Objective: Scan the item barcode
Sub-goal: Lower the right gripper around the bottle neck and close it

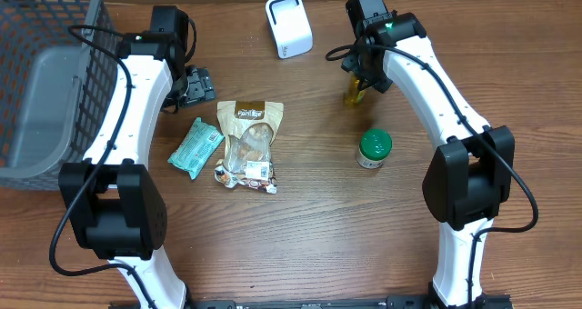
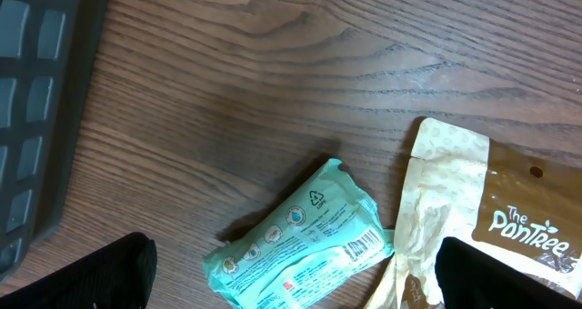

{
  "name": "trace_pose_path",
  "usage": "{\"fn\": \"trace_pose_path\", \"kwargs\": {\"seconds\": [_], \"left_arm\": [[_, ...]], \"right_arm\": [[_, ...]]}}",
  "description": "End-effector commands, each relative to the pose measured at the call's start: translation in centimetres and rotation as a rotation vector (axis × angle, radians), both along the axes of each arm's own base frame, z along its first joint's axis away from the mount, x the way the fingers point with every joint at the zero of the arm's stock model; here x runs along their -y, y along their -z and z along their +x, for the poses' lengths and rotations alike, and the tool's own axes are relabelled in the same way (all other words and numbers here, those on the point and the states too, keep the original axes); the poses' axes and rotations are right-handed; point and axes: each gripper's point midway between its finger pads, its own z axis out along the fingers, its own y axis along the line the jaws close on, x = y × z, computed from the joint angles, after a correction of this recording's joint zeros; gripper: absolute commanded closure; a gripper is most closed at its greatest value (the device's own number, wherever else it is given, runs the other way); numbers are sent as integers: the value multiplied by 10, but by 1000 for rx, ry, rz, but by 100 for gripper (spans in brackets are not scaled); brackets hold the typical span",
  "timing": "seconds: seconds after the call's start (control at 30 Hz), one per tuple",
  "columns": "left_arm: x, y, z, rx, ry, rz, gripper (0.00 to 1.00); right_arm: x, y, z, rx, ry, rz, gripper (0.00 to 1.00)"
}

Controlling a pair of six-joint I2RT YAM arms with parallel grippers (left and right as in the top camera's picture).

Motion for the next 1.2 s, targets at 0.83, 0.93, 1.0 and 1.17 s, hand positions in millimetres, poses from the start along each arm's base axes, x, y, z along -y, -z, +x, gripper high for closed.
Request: {"fn": "trace_pose_path", "kwargs": {"seconds": [0.83, 0.93, 1.0, 1.17], "left_arm": [[-1, -3, 5, 10, 13, 16, 0], [-1, -3, 5, 10, 13, 16, 0], [-1, -3, 5, 10, 13, 16, 1], [-1, -3, 5, 10, 13, 16, 0]], "right_arm": [[-6, 3, 3, -14, -276, -68, 32], [-7, 3, 5, -6, -276, -67, 31], [-7, 3, 6, -3, -276, -67, 31], [-7, 3, 5, -4, -276, -67, 35]]}}
